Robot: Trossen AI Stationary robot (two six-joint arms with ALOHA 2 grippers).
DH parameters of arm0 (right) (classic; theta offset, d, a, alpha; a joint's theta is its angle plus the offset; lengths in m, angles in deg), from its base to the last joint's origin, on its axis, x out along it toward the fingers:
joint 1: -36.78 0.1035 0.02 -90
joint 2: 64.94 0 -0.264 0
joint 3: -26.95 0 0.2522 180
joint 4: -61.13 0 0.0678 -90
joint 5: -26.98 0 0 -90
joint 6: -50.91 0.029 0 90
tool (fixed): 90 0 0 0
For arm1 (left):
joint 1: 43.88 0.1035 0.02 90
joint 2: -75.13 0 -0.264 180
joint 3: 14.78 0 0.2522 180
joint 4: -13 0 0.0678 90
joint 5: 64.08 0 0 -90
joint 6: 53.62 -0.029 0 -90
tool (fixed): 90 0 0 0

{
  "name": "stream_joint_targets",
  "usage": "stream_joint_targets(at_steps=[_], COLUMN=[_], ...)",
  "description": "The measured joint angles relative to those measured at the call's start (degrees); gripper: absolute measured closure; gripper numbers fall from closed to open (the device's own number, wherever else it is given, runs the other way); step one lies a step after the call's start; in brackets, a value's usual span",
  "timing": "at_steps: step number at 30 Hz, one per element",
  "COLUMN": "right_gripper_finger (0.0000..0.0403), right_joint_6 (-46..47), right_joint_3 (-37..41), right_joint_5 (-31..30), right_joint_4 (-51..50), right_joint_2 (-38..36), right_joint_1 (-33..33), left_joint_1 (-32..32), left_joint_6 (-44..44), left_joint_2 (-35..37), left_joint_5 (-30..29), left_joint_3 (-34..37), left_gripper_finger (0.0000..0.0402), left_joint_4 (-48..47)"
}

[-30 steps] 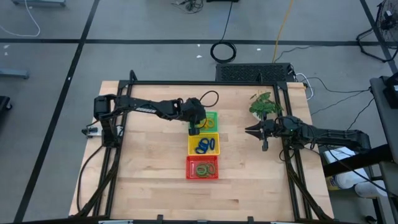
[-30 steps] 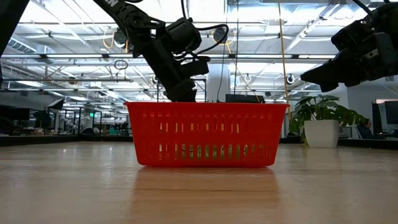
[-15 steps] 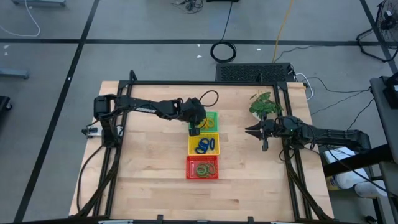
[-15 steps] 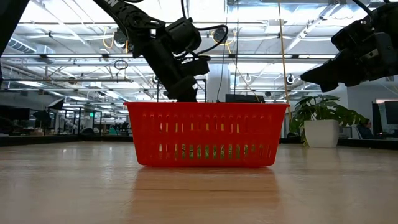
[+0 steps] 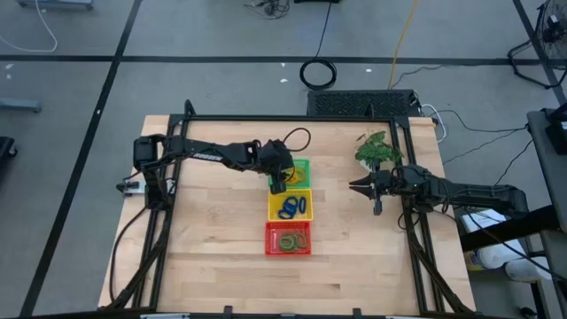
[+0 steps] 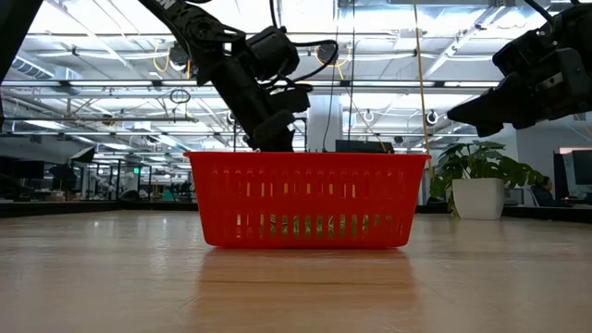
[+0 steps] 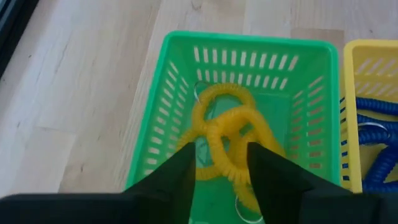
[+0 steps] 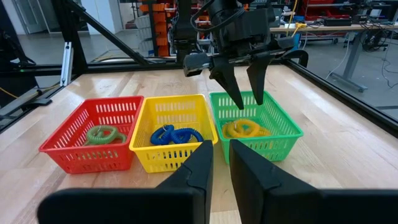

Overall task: Sort spring keychains into baskets
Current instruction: Return to Home Position

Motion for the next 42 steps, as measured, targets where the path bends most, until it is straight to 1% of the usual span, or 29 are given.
stream_joint_targets(at_steps=[3,6,12,14,18,20,23,33,37,42], right_gripper_finger=[0.0364,0.0364,0.0364,0.0364,0.0364,0.0365,0.0364,0.0364,0.0364,0.0364], right_joint_6=[0.0,0.01,0.01,0.0,0.0,0.0,0.02,0.01,0.01,0.02], right_joint_3=[0.0,0.0,0.0,0.0,0.0,0.0,0.0,0.0,0.0,0.0], right_joint_5=[0.02,0.01,0.0,-0.02,-0.04,-0.06,-0.02,-0.02,-0.02,0.0], right_joint_4=[0.0,0.0,0.0,0.0,-0.04,0.01,-0.01,-0.03,-0.02,0.0], right_joint_2=[0.0,0.0,0.01,0.0,0.06,0.15,0.2,0.3,0.28,0.28], right_joint_1=[0.0,0.0,0.0,0.0,-0.02,-0.02,-0.01,-0.01,0.0,0.0], left_joint_1=[0.0,0.0,0.0,-0.03,-0.85,-1.09,-1.11,0.32,0.27,0.25], left_joint_6=[1.43,3.13,5.26,4.65,-2.69,-2.35,-1.94,3.38,4.54,6.26], left_joint_2=[1.2,4.11,13.9,17.46,24.64,28.21,34.84,62.36,72.43,83.32], left_joint_5=[-0.01,-0.02,0.23,2.6,10.06,11.61,11.91,12.38,11.05,7.99], left_joint_3=[0.0,0.0,0.0,0.02,2.93,5.38,10.52,34.7,42.23,49.46], left_gripper_finger=[0.0233,0.0222,0.0217,0.0217,0.0217,0.0217,0.0217,0.0217,0.0217,0.0217], left_joint_4=[-1.92,-5.52,-14.11,-14.96,-15.81,-15.12,-12.22,4.66,8.33,8.98])
